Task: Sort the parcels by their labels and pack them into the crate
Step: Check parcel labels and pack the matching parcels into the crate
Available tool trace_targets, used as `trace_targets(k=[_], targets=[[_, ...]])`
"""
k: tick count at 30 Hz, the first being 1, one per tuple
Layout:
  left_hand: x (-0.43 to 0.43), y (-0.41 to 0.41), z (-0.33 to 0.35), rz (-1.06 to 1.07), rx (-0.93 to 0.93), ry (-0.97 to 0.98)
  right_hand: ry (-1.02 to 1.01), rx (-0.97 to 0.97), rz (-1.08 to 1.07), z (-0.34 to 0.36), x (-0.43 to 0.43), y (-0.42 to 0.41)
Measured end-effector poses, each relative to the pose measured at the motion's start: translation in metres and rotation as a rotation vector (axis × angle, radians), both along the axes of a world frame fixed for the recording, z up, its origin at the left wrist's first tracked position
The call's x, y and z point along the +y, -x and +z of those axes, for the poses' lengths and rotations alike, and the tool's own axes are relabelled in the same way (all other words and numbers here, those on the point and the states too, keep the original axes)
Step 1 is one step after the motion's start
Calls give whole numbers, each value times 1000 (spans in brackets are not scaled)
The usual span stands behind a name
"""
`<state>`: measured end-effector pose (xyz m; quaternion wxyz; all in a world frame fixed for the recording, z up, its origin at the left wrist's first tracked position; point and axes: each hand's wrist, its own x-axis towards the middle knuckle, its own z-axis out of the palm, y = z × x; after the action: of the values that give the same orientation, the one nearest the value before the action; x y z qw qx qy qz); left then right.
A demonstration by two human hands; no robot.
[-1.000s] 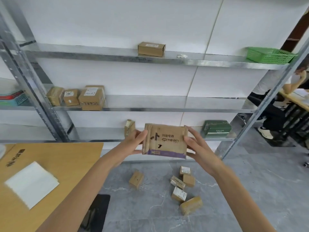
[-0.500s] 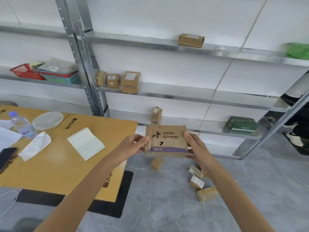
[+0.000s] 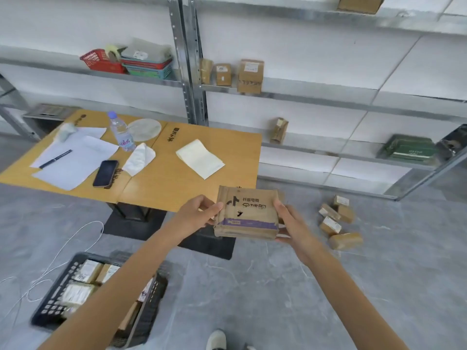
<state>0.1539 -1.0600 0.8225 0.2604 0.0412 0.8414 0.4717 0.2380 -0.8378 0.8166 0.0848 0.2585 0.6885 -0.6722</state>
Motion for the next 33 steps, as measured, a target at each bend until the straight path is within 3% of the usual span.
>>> trace_targets(k=[11, 16, 24, 33], targets=[[-68, -65, -14, 154, -153, -70, 31, -66, 137, -23, -63, -52], [-129, -73, -10, 84, -133, -105, 24, -64, 145, -17, -115, -58], [-287, -45, -10, 44, -66, -123, 42, -91, 95, -25, -274, -25], [-447, -6, -21, 45, 4, 66, 42, -152, 118, -51, -448, 12]])
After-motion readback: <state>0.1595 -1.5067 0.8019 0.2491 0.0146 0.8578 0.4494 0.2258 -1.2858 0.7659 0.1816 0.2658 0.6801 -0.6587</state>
